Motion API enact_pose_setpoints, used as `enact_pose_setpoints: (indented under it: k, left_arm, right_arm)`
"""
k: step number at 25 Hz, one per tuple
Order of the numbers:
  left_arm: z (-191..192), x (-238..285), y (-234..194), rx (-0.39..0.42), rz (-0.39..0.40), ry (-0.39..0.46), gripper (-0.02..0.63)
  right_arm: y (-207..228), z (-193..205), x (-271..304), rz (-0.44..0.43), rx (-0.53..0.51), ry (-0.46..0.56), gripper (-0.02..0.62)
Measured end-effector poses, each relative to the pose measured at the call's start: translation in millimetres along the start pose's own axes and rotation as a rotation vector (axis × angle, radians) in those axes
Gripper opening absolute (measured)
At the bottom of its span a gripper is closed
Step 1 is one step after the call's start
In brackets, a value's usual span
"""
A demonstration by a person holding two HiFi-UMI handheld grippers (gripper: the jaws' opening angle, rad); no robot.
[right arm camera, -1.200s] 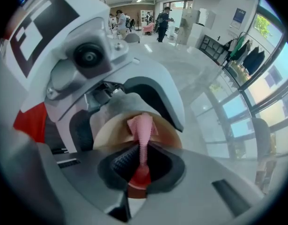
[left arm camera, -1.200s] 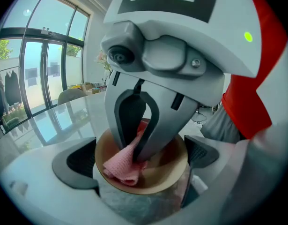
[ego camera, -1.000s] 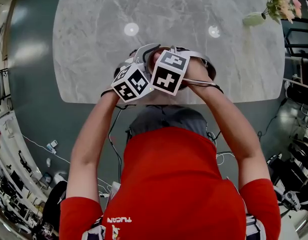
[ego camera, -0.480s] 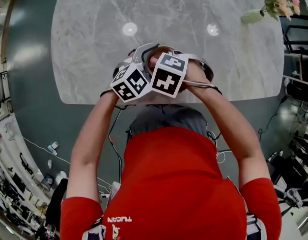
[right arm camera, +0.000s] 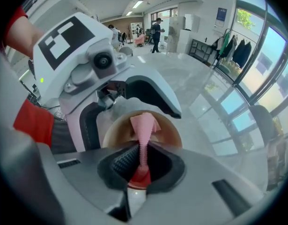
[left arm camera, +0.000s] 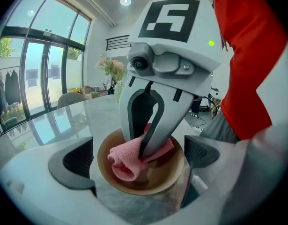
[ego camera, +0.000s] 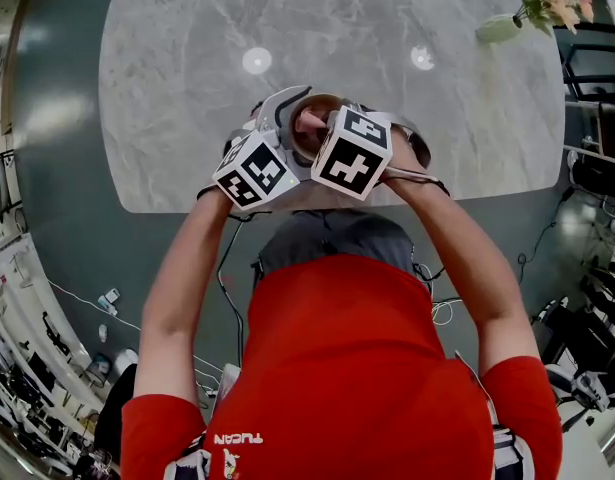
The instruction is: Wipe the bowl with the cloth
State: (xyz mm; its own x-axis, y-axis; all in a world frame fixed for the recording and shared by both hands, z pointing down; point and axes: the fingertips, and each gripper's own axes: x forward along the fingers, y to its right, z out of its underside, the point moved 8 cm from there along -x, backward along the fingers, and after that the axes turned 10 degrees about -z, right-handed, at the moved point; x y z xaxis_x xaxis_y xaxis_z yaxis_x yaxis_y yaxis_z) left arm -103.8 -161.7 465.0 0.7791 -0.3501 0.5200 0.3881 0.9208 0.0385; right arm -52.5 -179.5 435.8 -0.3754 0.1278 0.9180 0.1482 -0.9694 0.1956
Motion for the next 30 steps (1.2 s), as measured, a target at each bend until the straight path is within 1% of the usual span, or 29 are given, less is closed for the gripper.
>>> enact_pose_setpoints:
  k: [3, 6, 8, 10, 12, 15, 18, 20, 21, 24, 27, 30]
  left_arm:
    - [1, -3, 2, 0.002, 0.002, -0.002, 0.586]
    - [1, -12, 3, -0.009, -0.019, 0.016, 0.586]
    - [-3, -21, 3, -0.021, -0.047, 0.042, 0.586]
    - [-14, -32, 2, -0.027, -0.082, 0.086, 0.586]
    - [-27, -45, 1, -0.035, -0.125, 0.137, 0.584]
    - [-49, -66, 3, -0.060, -0.192, 0.208, 0.583]
    - [-73, -86, 8, -0.115, -0.234, 0.264, 0.578]
    - [-89, -97, 13, -0.115, -0.256, 0.296, 0.572]
    - [-96, -102, 16, -0.101, -0.267, 0.307, 0.559]
    - [-115, -116, 24, -0.056, -0.301, 0.327, 0.477]
    - [-130, -129, 33, -0.061, -0.339, 0.351, 0.397]
    - [-139, -142, 42, -0.074, -0.387, 0.376, 0.318]
  right_arm:
    - [-2, 4, -9, -0.008, 0.033, 0.051, 0.021]
    - [-3, 7, -22, -0.002, 0.075, 0.131, 0.021]
    - [-4, 10, -33, 0.002, 0.112, 0.195, 0.021]
    - [-7, 14, -45, 0.006, 0.148, 0.269, 0.021]
    - [-11, 18, -62, 0.021, 0.157, 0.359, 0.021]
    - [-17, 25, -91, 0.068, 0.151, 0.521, 0.021]
    - [-25, 35, -117, 0.117, 0.165, 0.673, 0.021]
    - [-32, 40, -135, 0.147, 0.167, 0.776, 0.021]
    - [-36, 42, -143, 0.161, 0.163, 0.828, 0.021]
    - [-49, 48, -167, 0.200, 0.155, 0.975, 0.021]
    - [-62, 53, -186, 0.234, 0.144, 1.089, 0.021]
    - [-78, 55, -201, 0.275, 0.110, 1.170, 0.021]
